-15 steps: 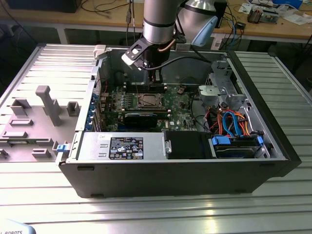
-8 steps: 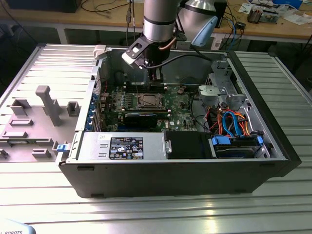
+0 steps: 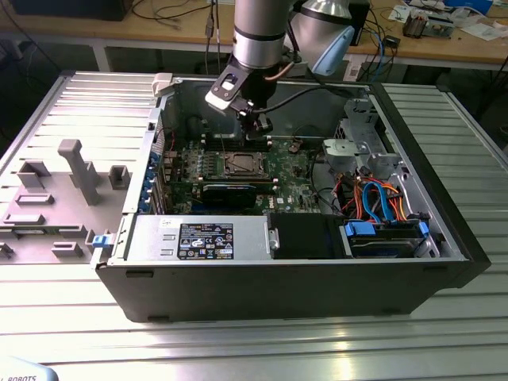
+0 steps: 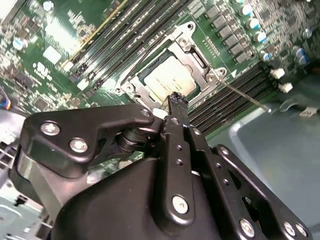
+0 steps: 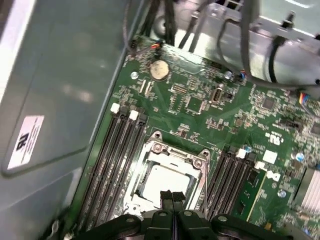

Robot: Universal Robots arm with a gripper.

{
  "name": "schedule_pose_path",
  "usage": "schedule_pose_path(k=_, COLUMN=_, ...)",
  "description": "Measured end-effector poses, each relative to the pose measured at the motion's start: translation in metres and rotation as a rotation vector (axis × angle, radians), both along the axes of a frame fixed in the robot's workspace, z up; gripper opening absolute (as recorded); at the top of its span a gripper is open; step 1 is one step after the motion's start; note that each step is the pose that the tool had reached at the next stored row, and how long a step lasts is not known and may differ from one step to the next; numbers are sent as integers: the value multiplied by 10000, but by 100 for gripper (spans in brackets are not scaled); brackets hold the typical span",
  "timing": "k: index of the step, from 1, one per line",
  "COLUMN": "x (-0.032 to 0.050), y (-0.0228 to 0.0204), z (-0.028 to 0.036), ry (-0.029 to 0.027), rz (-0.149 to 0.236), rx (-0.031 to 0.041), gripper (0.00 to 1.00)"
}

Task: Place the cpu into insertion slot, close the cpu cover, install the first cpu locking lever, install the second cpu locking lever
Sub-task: 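Install the first cpu locking lever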

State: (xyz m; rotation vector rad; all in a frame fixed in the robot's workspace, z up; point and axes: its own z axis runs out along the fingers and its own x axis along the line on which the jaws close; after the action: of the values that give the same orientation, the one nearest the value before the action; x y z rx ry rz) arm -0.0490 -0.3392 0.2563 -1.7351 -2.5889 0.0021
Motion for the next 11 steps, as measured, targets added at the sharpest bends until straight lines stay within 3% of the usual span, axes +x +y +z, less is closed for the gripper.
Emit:
schedule_pose_path(k=3, x=0, y=0, z=-1, ry=0, rz=1149, rx=-1, gripper=11)
schedule_pose_path(k=5, x=0, y=0, z=-1, ry=0, rz=1568, rx=-2, gripper=11)
schedule_pose_path(k=9, x=0, y=0, z=-1, ry=2, rz=3215, rx=-25, gripper=11)
schedule_pose_path(k=11, x=0, y=0, z=-1, ry=4, rz=3743, rx=-35, gripper=11)
